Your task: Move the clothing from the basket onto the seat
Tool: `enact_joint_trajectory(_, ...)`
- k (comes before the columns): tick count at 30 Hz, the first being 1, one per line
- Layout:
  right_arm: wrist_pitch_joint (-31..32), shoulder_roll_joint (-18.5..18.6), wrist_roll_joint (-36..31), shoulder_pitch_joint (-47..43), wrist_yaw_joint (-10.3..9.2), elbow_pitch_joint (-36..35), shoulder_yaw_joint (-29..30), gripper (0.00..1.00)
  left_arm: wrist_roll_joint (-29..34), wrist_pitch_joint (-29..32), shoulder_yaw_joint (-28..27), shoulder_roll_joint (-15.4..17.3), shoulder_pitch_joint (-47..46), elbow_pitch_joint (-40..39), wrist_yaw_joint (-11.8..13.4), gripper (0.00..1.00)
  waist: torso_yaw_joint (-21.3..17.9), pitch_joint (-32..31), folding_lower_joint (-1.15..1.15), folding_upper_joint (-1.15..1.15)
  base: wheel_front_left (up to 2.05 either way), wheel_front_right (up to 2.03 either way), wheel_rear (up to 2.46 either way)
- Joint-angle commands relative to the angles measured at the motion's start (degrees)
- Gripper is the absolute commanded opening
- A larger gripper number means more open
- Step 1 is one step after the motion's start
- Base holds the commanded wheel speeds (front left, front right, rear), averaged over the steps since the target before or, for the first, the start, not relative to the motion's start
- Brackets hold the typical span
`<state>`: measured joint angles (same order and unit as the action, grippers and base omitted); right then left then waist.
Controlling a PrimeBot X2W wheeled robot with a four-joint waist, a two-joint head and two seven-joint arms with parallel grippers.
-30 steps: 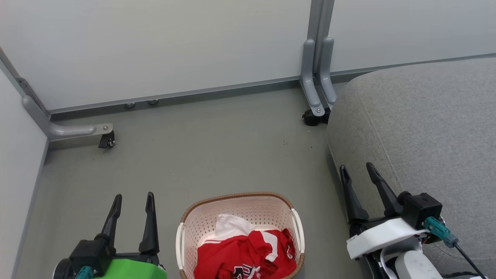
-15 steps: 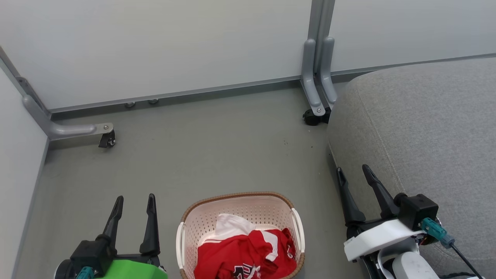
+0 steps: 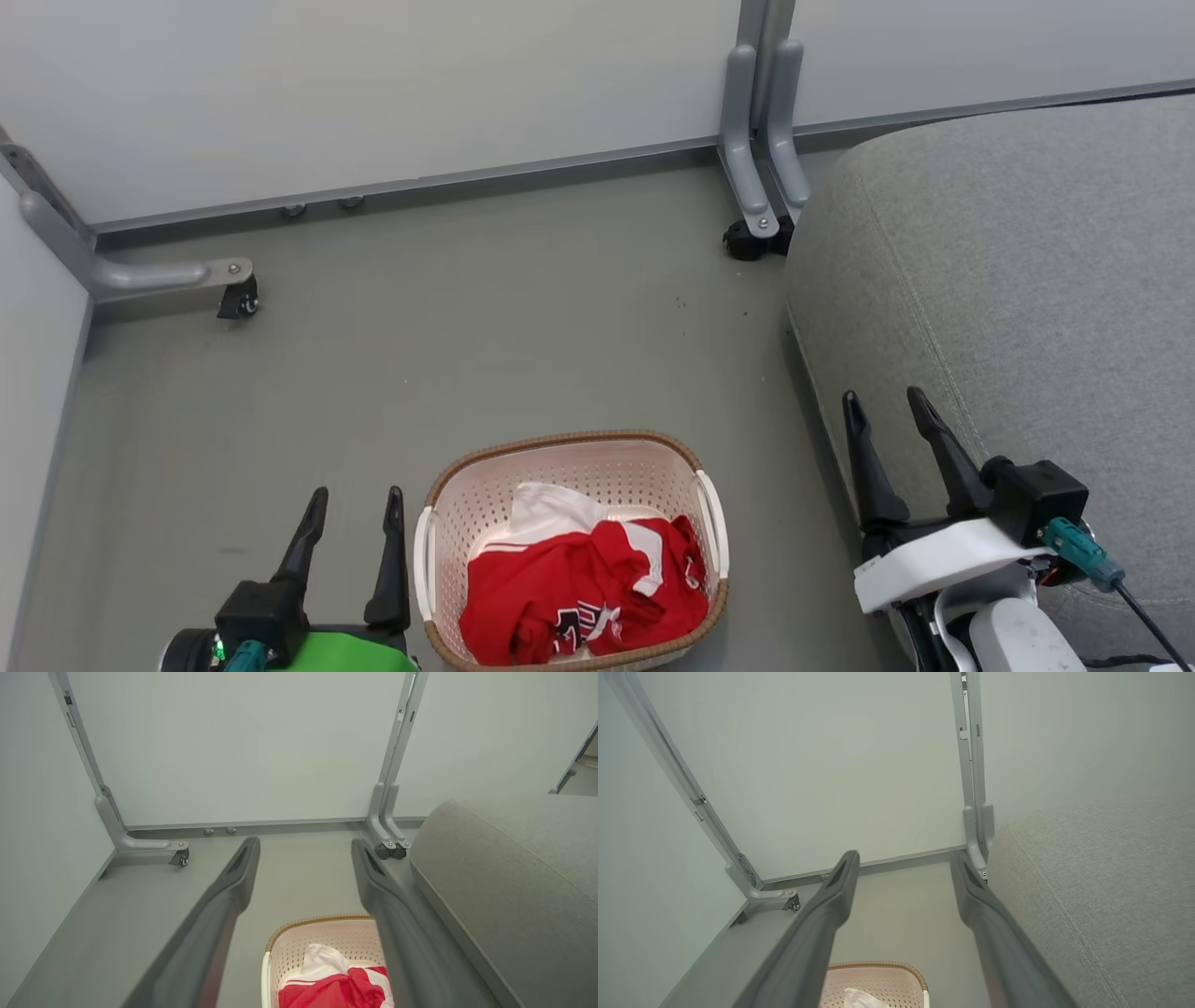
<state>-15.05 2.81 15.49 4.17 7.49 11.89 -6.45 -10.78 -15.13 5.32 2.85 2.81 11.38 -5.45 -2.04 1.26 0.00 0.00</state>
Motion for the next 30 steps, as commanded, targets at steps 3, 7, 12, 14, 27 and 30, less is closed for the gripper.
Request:
enact_joint_trajectory(3, -0.2, 0.16, -0.49, 1.94, 0.0, -0.99, 0.99, 1.0, 1.91, -0.05, 1.08, 0.09, -3.23, 1.64, 0.33, 1.0, -1.1, 5.72, 0.0, 0.0, 0.0, 0.0, 0.0)
enact_joint_trajectory(7, -0.19, 0.13, -0.41, 4.42, 0.0, -2.41, 2.04, 1.0, 5.12, -0.04, 2.72, 0.12, -7.46, 5.83, 0.09, 1.0, -2.11, 12.76, 0.0, 0.0, 0.0, 0.0, 0.0)
enact_joint_trajectory(12, -0.19, 0.13, -1.12, 7.78, 0.0, -3.96, 2.69, 1.0, 9.63, -0.04, 5.16, 0.5, -14.27, 12.38, -0.54, 1.0, -3.33, 20.82, 0.0, 0.0, 0.0, 0.0, 0.0)
enact_joint_trajectory(14, -0.2, 0.13, -1.41, 8.95, 0.0, -4.55, 2.63, 1.0, 11.2, -0.04, 6.58, 1.42, -17.09, 15.92, -0.68, 1.0, -3.75, 23.77, 0.0, 0.0, 0.0, 0.0, 0.0)
enact_joint_trajectory(27, -0.19, 0.12, -1.59, 14.24, 0.0, -8.44, 1.09, 1.0, 16.14, -0.04, 14.45, 2.55, -38.32, 44.65, -1.55, 1.0, -4.8, 38.91, 0.0, 0.0, 0.0, 0.0, 0.0)
enact_joint_trajectory(30, -0.19, 0.11, -1.41, 14.57, 0.0, -8.37, 1.14, 1.0, 17.09, -0.04, 17.21, 2.07, -42.69, 49.52, -1.89, 1.0, -4.4, 41.31, 0.0, 0.0, 0.0, 0.0, 0.0)
